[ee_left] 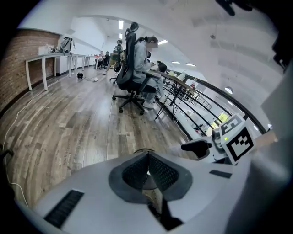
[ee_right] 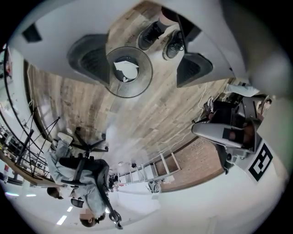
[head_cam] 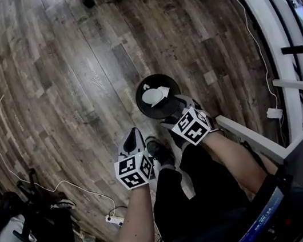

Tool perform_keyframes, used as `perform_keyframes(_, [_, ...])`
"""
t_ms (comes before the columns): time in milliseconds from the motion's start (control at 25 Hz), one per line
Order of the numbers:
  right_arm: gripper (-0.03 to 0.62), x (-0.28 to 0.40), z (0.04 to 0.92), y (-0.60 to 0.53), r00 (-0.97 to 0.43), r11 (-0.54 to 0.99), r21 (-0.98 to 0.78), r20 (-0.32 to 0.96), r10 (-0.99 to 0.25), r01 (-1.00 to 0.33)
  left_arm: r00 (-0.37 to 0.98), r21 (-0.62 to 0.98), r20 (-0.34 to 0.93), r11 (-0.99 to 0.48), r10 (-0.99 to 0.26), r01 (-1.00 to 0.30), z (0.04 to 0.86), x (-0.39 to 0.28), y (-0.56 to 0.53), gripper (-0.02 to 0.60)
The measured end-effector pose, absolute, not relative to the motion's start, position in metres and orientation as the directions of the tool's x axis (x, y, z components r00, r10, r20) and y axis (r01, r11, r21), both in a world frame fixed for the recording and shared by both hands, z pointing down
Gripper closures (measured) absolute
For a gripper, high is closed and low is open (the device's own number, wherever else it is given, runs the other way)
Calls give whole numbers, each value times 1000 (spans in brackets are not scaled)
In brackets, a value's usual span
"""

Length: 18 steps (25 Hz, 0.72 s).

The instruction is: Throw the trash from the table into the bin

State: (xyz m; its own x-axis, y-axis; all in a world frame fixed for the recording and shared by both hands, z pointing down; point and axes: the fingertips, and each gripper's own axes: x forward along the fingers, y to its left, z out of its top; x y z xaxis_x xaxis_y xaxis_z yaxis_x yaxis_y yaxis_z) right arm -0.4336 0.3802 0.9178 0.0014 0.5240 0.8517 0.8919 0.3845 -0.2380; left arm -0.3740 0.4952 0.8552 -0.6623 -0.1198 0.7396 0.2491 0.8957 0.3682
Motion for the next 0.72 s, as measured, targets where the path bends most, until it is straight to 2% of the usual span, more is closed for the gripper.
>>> perform_keyframes(120, [150,-437,866,383,1,377,-274,810,586,885,-688,375,715,897,-120,233,814,-377,490,571])
perform_keyframes(160, [213,-439,849,384,3,374,-290,794,608,881,-698,373,705,902,-125,215,800,-380,489,571])
perform_keyframes(200, [325,-441,833,384,2,370,-302,777,629,879,-708,368,693,910,-132,191,787,-385,489,571])
perform_keyframes(240, [381,-444,818,385,-3,365,-307,762,648,879,-719,362,681,917,-140,165,774,-391,489,571])
perform_keyframes(440, [397,-448,748,389,-47,373,-313,709,704,873,-769,338,623,936,-146,97,703,-405,493,571])
perform_keyframes(520, [473,-452,720,390,-79,387,-308,686,724,869,-790,329,599,940,-134,90,678,-407,490,571])
perform_keyframes(720, [503,-456,651,404,-149,423,-326,615,774,845,-842,360,517,931,-152,53,621,-411,479,571])
